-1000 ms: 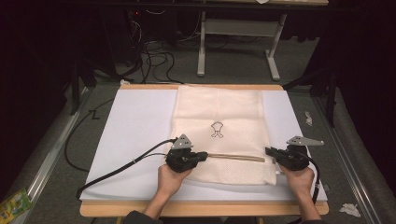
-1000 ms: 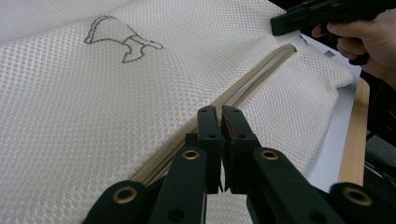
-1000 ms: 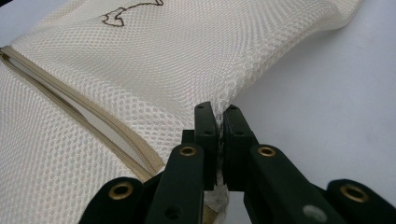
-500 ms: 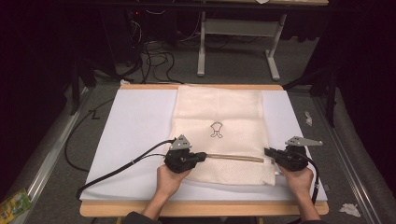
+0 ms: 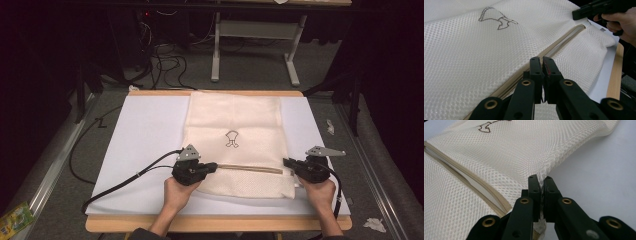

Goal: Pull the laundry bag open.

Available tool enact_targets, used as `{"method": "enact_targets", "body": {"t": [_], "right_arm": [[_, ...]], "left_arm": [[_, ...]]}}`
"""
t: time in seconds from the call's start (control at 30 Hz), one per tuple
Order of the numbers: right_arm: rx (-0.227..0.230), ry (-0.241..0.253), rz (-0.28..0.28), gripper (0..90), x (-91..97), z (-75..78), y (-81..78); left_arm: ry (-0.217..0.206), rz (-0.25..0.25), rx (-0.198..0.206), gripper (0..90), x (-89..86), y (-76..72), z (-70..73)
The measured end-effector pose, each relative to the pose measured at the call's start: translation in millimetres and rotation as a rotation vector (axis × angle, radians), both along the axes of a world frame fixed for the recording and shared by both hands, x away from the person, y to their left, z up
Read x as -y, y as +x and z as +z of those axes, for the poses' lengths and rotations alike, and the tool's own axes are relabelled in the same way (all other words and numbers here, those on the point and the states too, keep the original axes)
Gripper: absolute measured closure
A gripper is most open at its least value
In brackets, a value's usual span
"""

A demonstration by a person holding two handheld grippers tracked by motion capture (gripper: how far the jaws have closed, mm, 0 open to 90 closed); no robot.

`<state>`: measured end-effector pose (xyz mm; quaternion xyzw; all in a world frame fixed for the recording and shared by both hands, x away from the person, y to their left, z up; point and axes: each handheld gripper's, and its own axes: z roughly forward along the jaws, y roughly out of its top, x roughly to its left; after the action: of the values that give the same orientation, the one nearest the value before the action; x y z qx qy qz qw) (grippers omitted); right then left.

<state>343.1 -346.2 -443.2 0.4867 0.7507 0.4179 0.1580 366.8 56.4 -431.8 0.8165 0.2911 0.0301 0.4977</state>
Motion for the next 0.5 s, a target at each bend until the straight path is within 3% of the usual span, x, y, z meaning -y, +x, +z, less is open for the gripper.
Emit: {"method": "enact_targets", "body": {"t": [0.5], "right_arm": [[0.008,-0.003,-0.003,87.6,1.0,2.6,0.8]], "left_arm": [[-0.006,0.025,0.006,87.0,-12.6,-0.8,2.1]]}}
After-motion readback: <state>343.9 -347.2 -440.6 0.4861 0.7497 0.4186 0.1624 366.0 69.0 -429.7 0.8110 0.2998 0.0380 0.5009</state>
